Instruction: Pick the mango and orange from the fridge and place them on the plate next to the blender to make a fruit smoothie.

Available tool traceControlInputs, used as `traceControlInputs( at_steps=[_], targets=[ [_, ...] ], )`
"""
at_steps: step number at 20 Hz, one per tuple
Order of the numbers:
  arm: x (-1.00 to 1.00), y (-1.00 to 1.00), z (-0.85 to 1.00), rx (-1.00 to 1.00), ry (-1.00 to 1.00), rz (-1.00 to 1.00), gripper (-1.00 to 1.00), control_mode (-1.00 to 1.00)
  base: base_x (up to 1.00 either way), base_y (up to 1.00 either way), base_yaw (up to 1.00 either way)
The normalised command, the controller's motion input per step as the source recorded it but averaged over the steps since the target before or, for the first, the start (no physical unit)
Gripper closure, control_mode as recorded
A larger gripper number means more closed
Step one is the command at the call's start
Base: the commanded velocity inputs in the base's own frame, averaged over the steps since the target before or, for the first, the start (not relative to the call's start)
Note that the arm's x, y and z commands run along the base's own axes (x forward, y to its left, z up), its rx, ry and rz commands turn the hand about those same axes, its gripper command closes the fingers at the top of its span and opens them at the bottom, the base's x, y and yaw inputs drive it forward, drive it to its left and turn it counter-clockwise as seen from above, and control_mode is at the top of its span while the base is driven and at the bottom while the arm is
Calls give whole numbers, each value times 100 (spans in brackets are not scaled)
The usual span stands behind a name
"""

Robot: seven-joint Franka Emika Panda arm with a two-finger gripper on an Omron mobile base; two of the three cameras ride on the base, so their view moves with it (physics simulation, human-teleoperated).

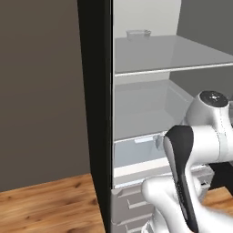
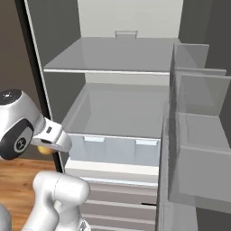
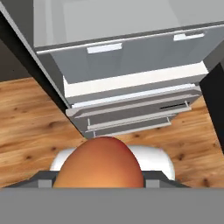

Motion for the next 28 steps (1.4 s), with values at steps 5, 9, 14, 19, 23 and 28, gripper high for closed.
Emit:
traceControlInputs(
  at_steps=[5,9,14,19,23,28],
  targets=[
    [0,0,0,0,0,0,100,100,-66,12,-19],
    [0,0,0,0,0,0,100,100,-90,0,-34],
    [0,0,0,0,0,0,100,100,-89,0,-56],
    [0,0,0,0,0,0,100,100,-74,22,-75],
    [0,0,0,0,0,0,100,100,-55,29,-82],
    [0,0,0,0,0,0,100,100,-35,21,-87]
  ],
)
